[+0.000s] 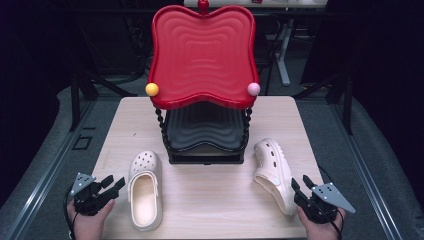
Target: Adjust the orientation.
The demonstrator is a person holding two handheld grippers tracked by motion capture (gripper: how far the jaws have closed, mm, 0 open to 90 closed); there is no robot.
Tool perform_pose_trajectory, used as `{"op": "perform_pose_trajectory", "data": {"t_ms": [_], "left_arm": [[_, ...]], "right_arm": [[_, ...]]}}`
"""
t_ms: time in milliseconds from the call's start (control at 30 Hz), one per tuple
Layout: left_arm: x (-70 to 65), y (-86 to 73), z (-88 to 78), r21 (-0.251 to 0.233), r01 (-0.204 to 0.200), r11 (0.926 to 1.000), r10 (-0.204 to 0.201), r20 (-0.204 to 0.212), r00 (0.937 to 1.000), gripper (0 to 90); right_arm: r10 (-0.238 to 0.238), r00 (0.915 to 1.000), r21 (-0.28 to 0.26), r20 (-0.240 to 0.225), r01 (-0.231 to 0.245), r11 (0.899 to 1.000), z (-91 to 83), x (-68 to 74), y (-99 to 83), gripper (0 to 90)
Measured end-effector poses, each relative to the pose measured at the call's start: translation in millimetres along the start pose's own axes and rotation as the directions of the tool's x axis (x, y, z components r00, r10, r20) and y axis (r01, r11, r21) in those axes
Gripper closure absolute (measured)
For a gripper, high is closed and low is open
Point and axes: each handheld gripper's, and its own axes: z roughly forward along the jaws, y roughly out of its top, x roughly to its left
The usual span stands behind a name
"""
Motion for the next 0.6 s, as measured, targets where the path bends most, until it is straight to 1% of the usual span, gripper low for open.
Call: {"op": "perform_pose_trajectory", "data": {"t_ms": [100, 200, 233, 267, 300, 333, 367, 400, 467, 500, 533, 567, 600], "left_arm": [[-3.4, 2.9, -3.5, -0.012, -0.006, 0.9999, 0.006, 0.005, 1.0, 51.4], [-8.1, 3.2, -8.2, -0.009, 0.016, 0.9998, -0.015, 0.019, 0.9997, 52.7], [-8.1, 3.2, -8.2, -0.009, 0.016, 0.9998, -0.015, 0.019, 0.9997, 53.0], [-10.4, 4.9, -11.6, -0.008, 0.035, 0.9993, -0.035, 0.045, 0.9984, 53.3], [-10.4, 4.9, -11.6, -0.008, 0.035, 0.9993, -0.035, 0.045, 0.9984, 53.5], [-12.9, 7.0, -13.5, 0.024, 0.009, 0.9997, -0.01, 0.054, 0.9985, 54.6], [-14.6, 6.3, -15.1, 0.031, -0.01, 0.9995, 0.008, 0.062, 0.9981, 55.5], [-14.6, 6.3, -15.1, 0.031, -0.01, 0.9995, 0.008, 0.062, 0.9981, 55.9], [-19.3, 1.9, -19.4, 0.032, -0.03, 0.999, 0.028, 0.071, 0.9971, 55.8], [-22.6, -1.5, -20.9, 0.022, -0.032, 0.9992, 0.03, 0.074, 0.9968, 55.8], [-29.6, -5.6, -24.1, 0.034, -0.042, 0.9985, 0.04, 0.072, 0.9966, 54.7], [-29.6, -5.6, -24.1, 0.034, -0.042, 0.9985, 0.04, 0.072, 0.9966, 54.7], [-33.2, -5.4, -25.0, 0.031, -0.058, 0.9978, 0.056, 0.065, 0.9963, 53.6]], "right_arm": [[-0.016, 0.9999, -0.002, 0.006, 0.016, 1.0, -0.1, 1.0, 0.5, 57.8], [-0.012, 0.9999, -0.013, 0.004, 0.012, 1.0, 0.4, 0.4, 1.6, 57.8], [-0.015, 0.9999, -0.007, 0.004, 0.015, 1.0, 0.7, 0.0, 2.1, 57.8], [-0.01, 1.0, -0.007, 0.0, 0.01, 1.0, 1.3, 0.1, 2.5, 57.8], [-0.01, 1.0, -0.007, 0.0, 0.01, 1.0, 1.3, 0.1, 2.5, 57.8], [-0.012, 0.9999, -0.009, -0.011, 0.012, 1.0, 1.0, 0.9, 3.0, 57.8], [-0.014, 0.9998, -0.01, -0.017, 0.014, 1.0, 0.1, 1.8, 3.1, 57.8], [-0.018, 0.9996, -0.009, -0.023, 0.018, 1.0, -0.8, 2.6, 3.1, 57.8], [-0.021, 0.9995, -0.012, -0.025, 0.02, 1.0, -1.4, 3.3, 3.0, 57.7], [-0.021, 0.9994, -0.012, -0.028, 0.02, 1.0, -2.1, 3.4, 3.1, 57.7], [-0.014, 0.9995, -0.014, -0.03, 0.013, 1.0, -3.2, 3.3, 3.3, 57.6], [-0.014, 0.9995, -0.014, -0.03, 0.013, 1.0, -3.2, 3.3, 3.3, 57.6], [-0.007, 0.9996, -0.013, -0.028, 0.006, 1.0, -2.8, 3.3, 3.2, 57.5]]}}
